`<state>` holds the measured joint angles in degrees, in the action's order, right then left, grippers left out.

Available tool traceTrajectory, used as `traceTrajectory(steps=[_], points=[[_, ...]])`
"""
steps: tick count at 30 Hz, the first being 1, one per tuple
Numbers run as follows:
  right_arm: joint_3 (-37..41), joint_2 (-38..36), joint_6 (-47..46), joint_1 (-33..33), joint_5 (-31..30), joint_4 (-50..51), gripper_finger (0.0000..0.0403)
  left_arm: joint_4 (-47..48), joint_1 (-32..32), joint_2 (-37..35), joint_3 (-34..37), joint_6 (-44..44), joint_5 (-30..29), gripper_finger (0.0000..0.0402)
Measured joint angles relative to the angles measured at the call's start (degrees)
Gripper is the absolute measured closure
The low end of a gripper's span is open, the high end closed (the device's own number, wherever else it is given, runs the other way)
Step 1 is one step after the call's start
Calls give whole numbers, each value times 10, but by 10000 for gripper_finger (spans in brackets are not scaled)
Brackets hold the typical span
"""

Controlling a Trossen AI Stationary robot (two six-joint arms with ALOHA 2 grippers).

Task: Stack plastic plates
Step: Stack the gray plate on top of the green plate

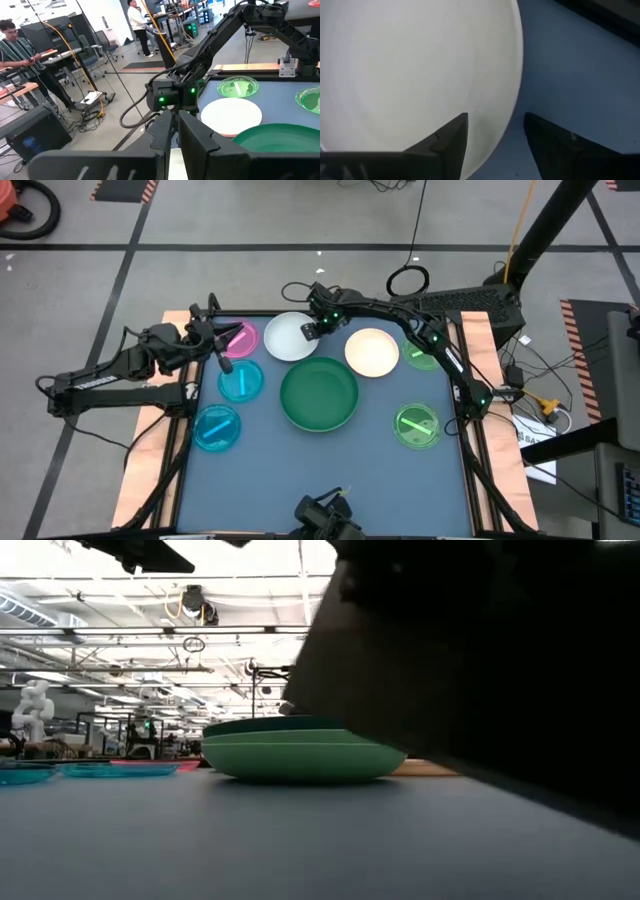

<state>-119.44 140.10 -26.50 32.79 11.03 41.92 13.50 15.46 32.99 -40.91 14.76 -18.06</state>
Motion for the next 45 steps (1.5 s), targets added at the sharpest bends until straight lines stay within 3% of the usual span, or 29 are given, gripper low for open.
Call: traceTrajectory(steps=[11,20,28,38,41,45], points=[[1,4,-29,9,-3,-43,265,0,0,0,0,1,0,360],[2,5,-35,11,15,-93,391,0,0,0,0,-2,0,360],[2,-1,-29,20,43,-87,392,0,0,0,0,-14,0,360],[2,-92,17,33,8,-82,395,4,0,0,0,-24,0,360],[2,-128,48,32,13,-36,395,4,0,0,0,-25,0,360],[2,-166,102,17,67,62,395,4,0,0,0,-26,0,360]])
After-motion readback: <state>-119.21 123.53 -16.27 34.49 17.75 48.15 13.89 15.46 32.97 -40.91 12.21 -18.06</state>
